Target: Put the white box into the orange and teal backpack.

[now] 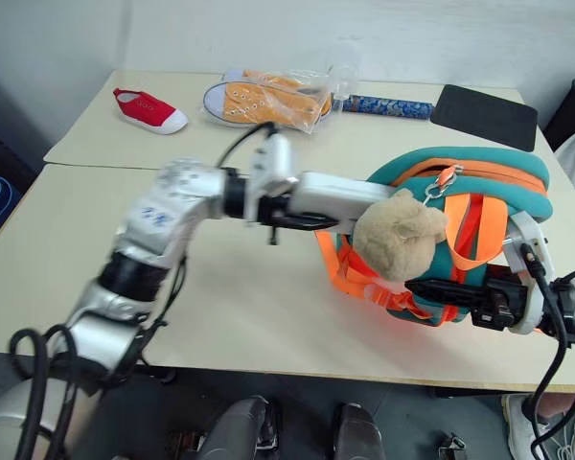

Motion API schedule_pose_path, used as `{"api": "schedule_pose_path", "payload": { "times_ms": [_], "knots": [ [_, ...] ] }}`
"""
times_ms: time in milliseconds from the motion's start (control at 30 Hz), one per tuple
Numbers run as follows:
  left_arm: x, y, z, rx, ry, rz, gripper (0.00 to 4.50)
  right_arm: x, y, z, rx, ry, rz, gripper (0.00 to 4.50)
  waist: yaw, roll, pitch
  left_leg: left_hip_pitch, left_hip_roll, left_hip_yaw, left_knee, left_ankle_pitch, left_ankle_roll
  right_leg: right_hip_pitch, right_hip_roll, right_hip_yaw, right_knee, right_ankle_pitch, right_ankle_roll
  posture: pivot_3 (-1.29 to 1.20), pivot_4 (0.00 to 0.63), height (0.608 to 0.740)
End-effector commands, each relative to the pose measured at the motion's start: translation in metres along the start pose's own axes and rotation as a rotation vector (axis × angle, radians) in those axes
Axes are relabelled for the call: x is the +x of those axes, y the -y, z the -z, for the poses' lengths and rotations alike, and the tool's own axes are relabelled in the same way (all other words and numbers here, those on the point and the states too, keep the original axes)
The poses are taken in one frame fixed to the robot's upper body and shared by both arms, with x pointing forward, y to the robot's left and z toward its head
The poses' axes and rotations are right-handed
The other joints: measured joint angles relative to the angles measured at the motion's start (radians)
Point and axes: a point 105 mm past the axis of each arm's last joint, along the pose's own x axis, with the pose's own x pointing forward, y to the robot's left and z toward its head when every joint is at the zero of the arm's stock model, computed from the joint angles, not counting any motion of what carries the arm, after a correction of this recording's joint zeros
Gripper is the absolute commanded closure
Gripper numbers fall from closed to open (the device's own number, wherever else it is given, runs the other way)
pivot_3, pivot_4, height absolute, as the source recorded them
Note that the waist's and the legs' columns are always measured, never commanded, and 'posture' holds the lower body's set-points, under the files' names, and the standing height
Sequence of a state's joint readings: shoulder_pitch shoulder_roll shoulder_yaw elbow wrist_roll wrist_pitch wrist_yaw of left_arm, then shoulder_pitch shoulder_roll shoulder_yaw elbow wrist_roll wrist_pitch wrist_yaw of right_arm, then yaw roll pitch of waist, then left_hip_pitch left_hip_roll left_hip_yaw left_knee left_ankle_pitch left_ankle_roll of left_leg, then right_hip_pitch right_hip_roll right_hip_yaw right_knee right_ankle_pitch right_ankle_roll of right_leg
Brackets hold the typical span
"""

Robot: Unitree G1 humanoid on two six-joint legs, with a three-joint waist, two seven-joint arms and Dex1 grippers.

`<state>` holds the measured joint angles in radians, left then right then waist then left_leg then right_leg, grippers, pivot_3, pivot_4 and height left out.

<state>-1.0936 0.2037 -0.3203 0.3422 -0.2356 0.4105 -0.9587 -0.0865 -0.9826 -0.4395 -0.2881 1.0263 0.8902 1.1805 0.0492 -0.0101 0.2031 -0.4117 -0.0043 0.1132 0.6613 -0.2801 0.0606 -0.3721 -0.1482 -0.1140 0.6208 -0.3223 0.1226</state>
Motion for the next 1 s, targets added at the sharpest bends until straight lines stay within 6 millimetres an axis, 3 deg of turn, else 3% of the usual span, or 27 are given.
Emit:
{"api": "schedule_pose_path", "payload": {
  "times_ms": [33,100,200,333,433,467,600,667,1000],
  "knots": [
    [0.017,-0.008,-0.011,0.022,0.02,-0.006,3.22,0.005,-0.006,-0.005,-0.036,0.011,-0.031,4.49,-0.006,0.0,0.0,-0.002,0.0,0.0,0.0,0.0,0.0,-0.002,0.0,0.0,0.0,0.0,0.0,0.0,0.15,0.74],
    [0.027,-0.006,-0.013,0.017,0.041,0.018,3.22,0.007,-0.006,-0.004,-0.038,0.013,-0.032,4.49,-0.013,0.0,0.0,-0.003,0.001,0.0,0.0,0.0,0.0,-0.003,0.001,-0.005,0.003,0.0,0.0,0.0,0.15,0.74],
    [0.029,-0.009,-0.012,0.04,0.059,-0.002,2.33,0.009,-0.005,-0.002,-0.05,0.019,-0.022,4.5,-0.019,0.0,0.0,-0.004,0.001,0.0,0.001,0.0,0.0,-0.003,0.001,-0.011,0.003,0.0,0.0,0.0,0.15,0.74],
    [0.0,-0.017,-0.014,0.029,0.112,-0.037,1.03,0.009,-0.003,-0.001,-0.063,0.038,0.002,4.5,-0.026,0.0,0.0,-0.006,0.001,-0.003,0.005,0.0,0.0,-0.003,0.0,-0.013,0.002,0.0,0.0,0.0,0.15,0.74],
    [-0.021,-0.018,-0.015,0.061,0.152,-0.035,0.29,0.009,-0.001,-0.001,-0.07,0.05,0.016,4.5,-0.028,0.0,0.0,-0.006,0.001,-0.004,0.005,0.001,-0.001,-0.003,0.0,-0.014,0.002,0.0,0.0,0.0,0.15,0.74],
    [-0.039,-0.016,-0.015,0.09,0.168,-0.016,0.05,0.01,0.0,0.0,-0.072,0.055,0.023,4.5,-0.028,0.0,0.0,-0.006,0.001,-0.005,0.005,0.001,-0.001,-0.003,0.0,-0.014,0.003,0.0,0.0,0.0,0.15,0.74],
    [-0.09,-0.004,-0.018,0.183,0.187,0.059,0.05,0.015,0.004,0.003,-0.085,0.072,0.04,4.5,-0.029,0.001,0.0,-0.007,0.001,-0.006,0.005,0.001,-0.002,-0.003,0.001,-0.016,0.005,0.0,0.0,0.0,0.15,0.74],
    [-0.101,0.007,-0.023,0.224,0.192,0.102,0.05,0.016,0.006,0.003,-0.089,0.075,0.045,4.5,-0.028,0.001,0.0,-0.008,0.001,-0.007,0.005,0.002,-0.002,-0.003,0.001,-0.017,0.005,0.0,0.0,0.0,0.15,0.74],
    [-0.057,0.037,-0.052,0.415,0.339,0.084,0.05,0.021,0.013,-0.002,-0.106,0.071,0.027,4.5,-0.022,0.001,0.0,-0.008,-0.003,-0.018,0.008,0.002,0.001,0.008,0.001,-0.019,0.0,0.001,0.002,0.0,0.15,0.74]
  ]
}}
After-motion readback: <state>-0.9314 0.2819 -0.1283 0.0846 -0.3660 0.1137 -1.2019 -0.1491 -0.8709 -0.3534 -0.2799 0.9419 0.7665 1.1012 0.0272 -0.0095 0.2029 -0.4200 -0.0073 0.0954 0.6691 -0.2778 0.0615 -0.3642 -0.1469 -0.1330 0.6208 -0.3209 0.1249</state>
